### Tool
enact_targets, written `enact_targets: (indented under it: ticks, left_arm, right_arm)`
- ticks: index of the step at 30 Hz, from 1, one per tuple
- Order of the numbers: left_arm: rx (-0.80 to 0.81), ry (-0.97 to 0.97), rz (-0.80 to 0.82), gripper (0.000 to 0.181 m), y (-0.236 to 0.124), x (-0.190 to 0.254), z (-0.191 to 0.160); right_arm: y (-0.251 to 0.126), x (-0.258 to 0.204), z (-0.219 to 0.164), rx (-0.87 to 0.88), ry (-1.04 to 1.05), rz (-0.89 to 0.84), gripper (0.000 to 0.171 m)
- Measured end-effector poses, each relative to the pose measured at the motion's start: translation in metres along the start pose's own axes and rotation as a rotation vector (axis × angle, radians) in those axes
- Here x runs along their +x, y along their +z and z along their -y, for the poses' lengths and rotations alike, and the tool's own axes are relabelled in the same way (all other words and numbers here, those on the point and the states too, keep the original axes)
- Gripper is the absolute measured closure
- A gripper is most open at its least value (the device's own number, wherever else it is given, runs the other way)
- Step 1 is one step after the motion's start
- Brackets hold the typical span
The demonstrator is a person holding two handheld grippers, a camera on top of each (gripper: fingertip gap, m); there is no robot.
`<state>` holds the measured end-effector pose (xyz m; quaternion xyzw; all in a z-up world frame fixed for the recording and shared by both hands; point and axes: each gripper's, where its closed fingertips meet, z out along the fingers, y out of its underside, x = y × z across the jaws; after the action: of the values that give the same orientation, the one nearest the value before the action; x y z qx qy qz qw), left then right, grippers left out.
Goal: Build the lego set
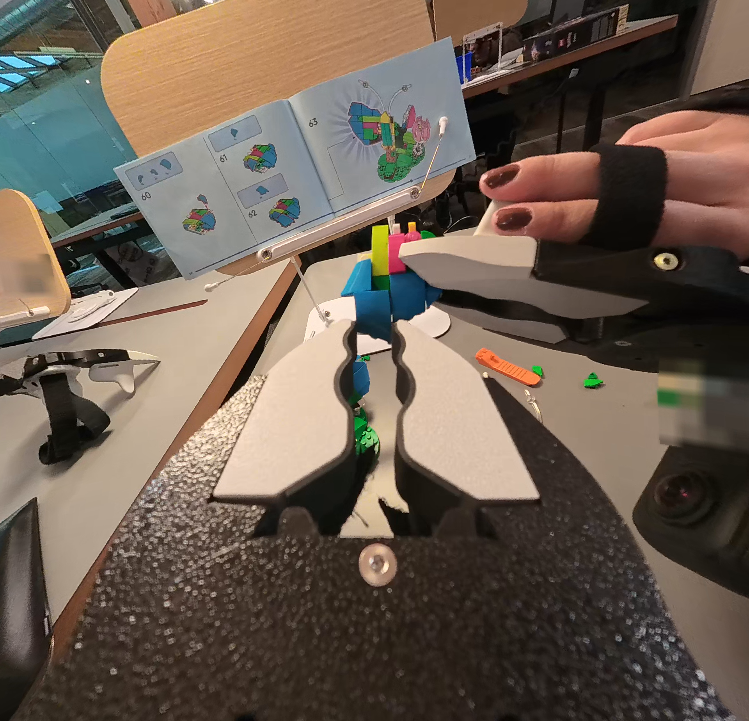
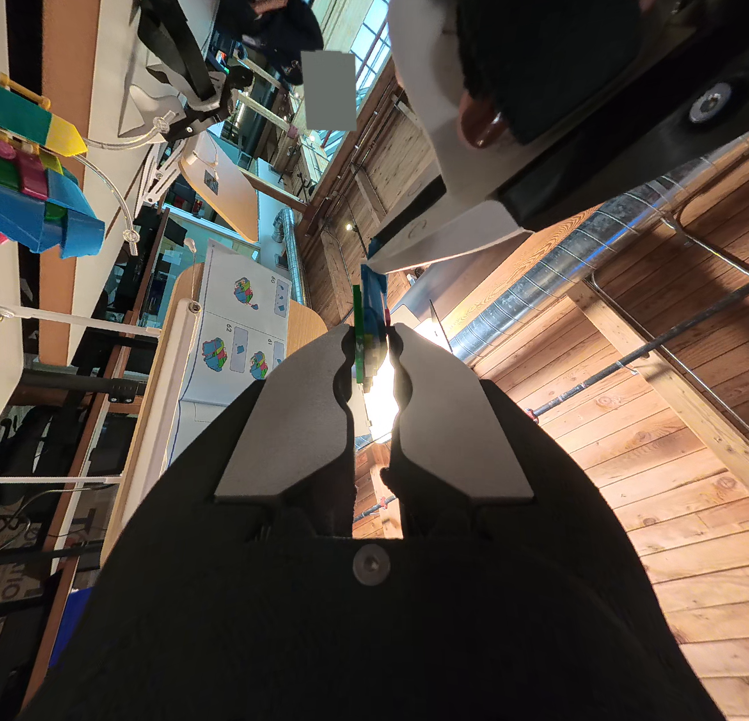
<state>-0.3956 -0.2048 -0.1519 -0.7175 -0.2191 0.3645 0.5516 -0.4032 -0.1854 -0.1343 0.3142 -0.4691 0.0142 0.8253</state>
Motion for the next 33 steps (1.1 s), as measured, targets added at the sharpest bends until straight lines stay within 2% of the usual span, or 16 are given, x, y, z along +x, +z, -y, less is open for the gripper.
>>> enact_targets:
  ticks: [33]
  left_arm:
    - [0.012, 0.043, 0.019, 0.166, -0.004, -0.0005, -0.0024]
  right_arm:
    - [0.0006, -0.0008, 0.0047, 0.012, 0.018, 0.0, 0.158]
